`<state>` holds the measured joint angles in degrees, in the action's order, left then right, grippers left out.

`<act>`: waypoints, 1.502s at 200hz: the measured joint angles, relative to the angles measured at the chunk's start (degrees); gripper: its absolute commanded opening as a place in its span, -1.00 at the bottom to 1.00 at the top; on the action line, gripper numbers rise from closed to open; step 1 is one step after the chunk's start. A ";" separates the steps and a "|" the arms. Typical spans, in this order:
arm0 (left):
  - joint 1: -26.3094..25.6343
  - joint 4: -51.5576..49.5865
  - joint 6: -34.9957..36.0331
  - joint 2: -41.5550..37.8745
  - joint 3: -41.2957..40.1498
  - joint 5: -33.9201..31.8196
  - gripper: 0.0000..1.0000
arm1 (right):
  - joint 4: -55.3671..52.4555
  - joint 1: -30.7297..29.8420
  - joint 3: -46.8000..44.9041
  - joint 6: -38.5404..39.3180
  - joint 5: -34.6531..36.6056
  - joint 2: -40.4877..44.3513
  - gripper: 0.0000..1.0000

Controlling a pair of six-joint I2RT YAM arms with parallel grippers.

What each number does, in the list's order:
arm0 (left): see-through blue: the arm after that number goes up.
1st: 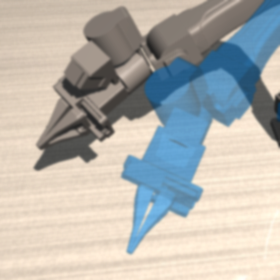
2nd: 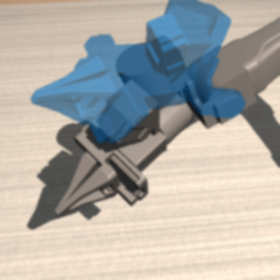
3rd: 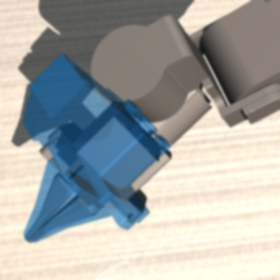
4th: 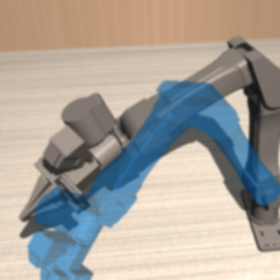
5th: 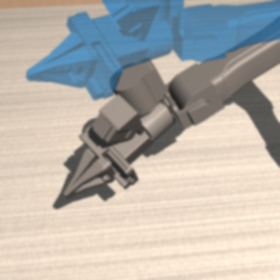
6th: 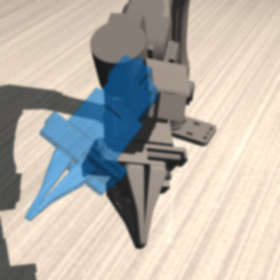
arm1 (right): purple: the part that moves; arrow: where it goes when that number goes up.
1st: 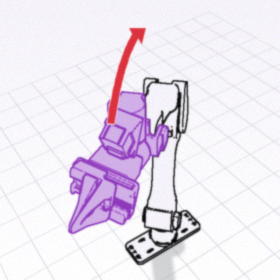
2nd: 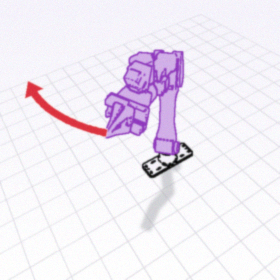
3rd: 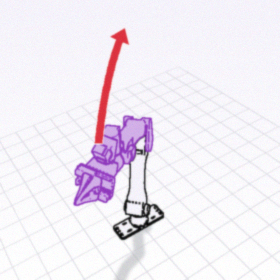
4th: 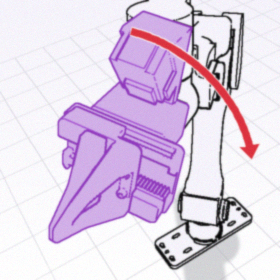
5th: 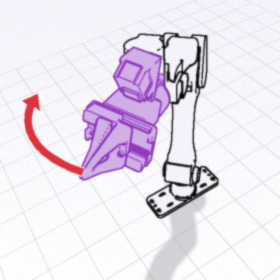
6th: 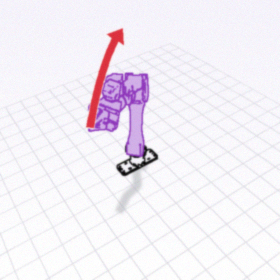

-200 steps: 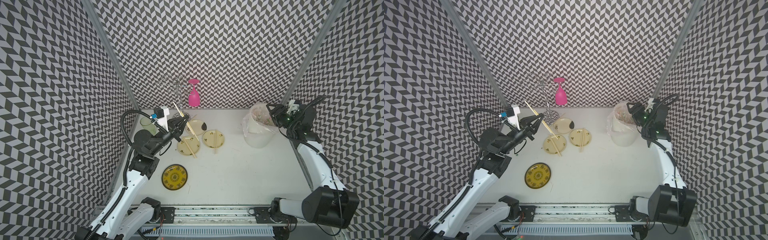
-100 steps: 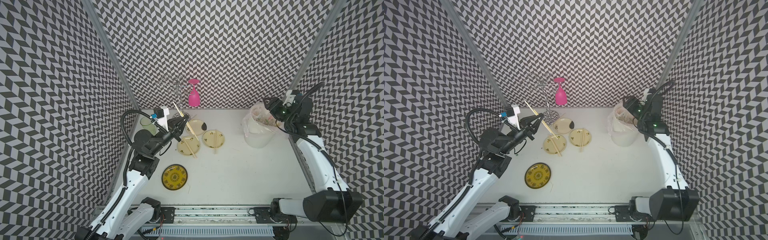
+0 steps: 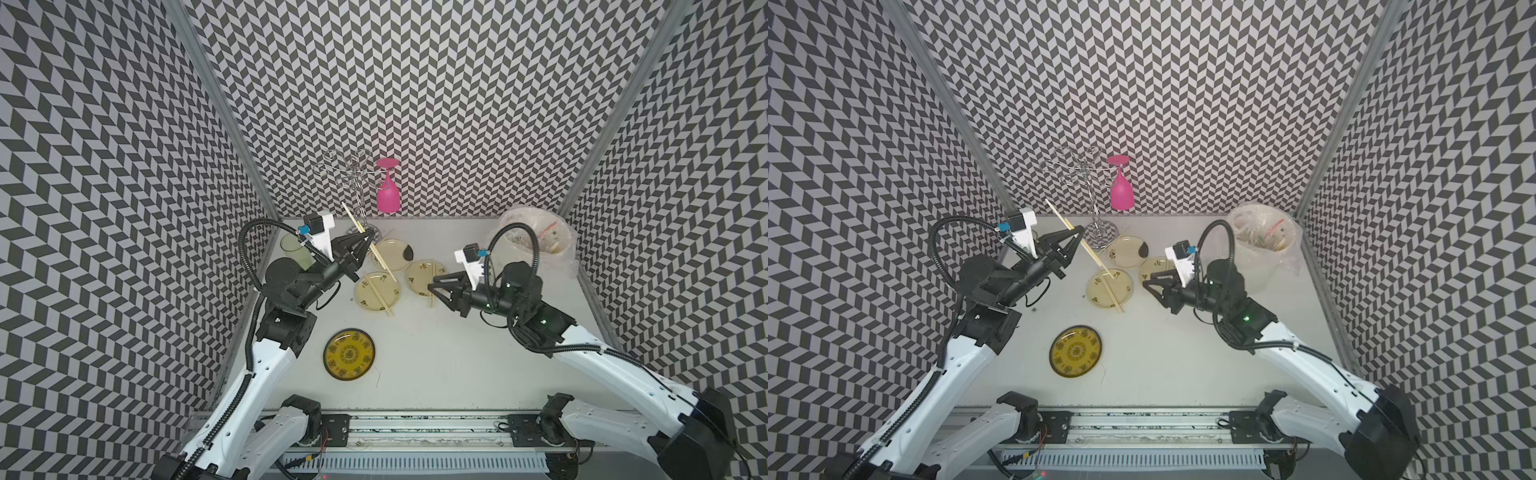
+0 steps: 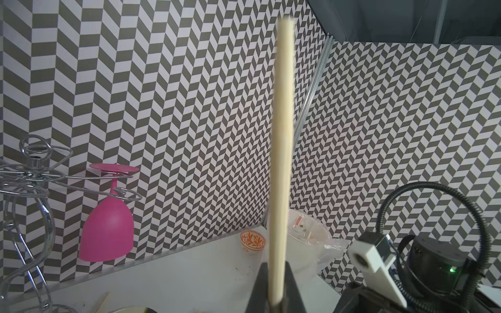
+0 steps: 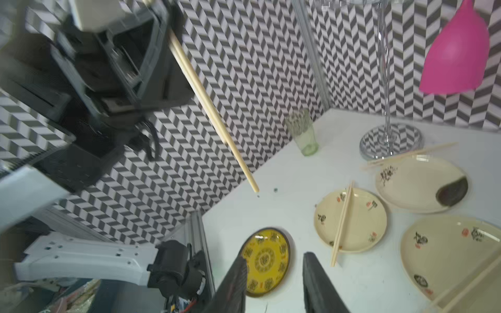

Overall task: Remove the packaging of disposable chopsticks
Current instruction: Place the disposable chopsticks on the plate.

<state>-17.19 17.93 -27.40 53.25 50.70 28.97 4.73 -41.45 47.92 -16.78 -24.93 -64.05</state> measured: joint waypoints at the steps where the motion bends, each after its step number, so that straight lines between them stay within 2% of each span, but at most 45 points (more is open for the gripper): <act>1: 0.00 -0.02 -0.17 0.02 0.00 0.07 -1.00 | -0.07 -0.39 0.04 0.00 0.24 -0.22 -0.05; 15: 0.00 -0.24 -1.75 0.20 -0.02 0.13 -1.00 | -0.87 -4.50 1.70 2.08 3.58 -1.55 0.03; 34: -0.02 -1.66 -4.26 -0.74 -1.16 -1.51 -1.00 | -2.08 -8.04 7.56 3.45 6.49 -4.00 0.03; 83: 0.00 -5.75 -12.07 -9.66 -12.63 -9.20 -1.00 | -5.29 -13.44 22.45 5.64 15.19 -14.16 0.05; 105: 0.00 -6.95 -14.36 -11.63 -14.45 -10.19 -1.00 | -8.11 -14.80 25.46 5.84 15.87 -18.99 0.05; 128: 0.00 -7.61 -15.21 -13.49 -15.37 -10.08 -1.00 | -10.49 -15.04 26.47 6.05 12.90 -22.23 0.05; 152: 0.00 -7.72 -15.78 -14.69 -16.15 -8.55 -1.00 | -11.65 -14.99 26.51 6.19 9.60 -23.52 -0.04; 170: -0.02 -7.72 -16.04 -15.15 -16.87 -6.82 -1.00 | -12.15 -14.99 26.73 6.54 6.27 -24.02 -0.28; 197: 0.00 -7.78 -16.13 -15.85 -17.35 -4.72 -1.00 | -12.44 -14.82 27.58 6.47 2.16 -25.16 -0.50; 252: 0.04 -7.69 -16.17 -18.12 -18.12 -2.84 -1.00 | -12.46 -14.56 28.33 5.40 -1.95 -26.45 -1.00; 282: 0.04 -7.76 -15.98 -18.62 -18.12 -2.75 -1.00 | -12.20 -14.32 28.33 3.17 -3.63 -26.51 -1.00; 289: 0.04 -7.96 -15.80 -18.91 -18.12 -3.02 -0.88 | -12.04 -14.23 28.39 2.49 -4.31 -26.64 -1.00; 300: 0.04 -8.74 -15.41 -19.67 -18.12 -3.87 -0.51 | -11.89 -13.99 28.59 1.46 -5.40 -26.95 -1.00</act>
<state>-17.15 9.19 -42.81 33.58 32.58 25.10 -7.16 -55.44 76.51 -15.31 -30.33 -91.00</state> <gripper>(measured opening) 0.095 0.069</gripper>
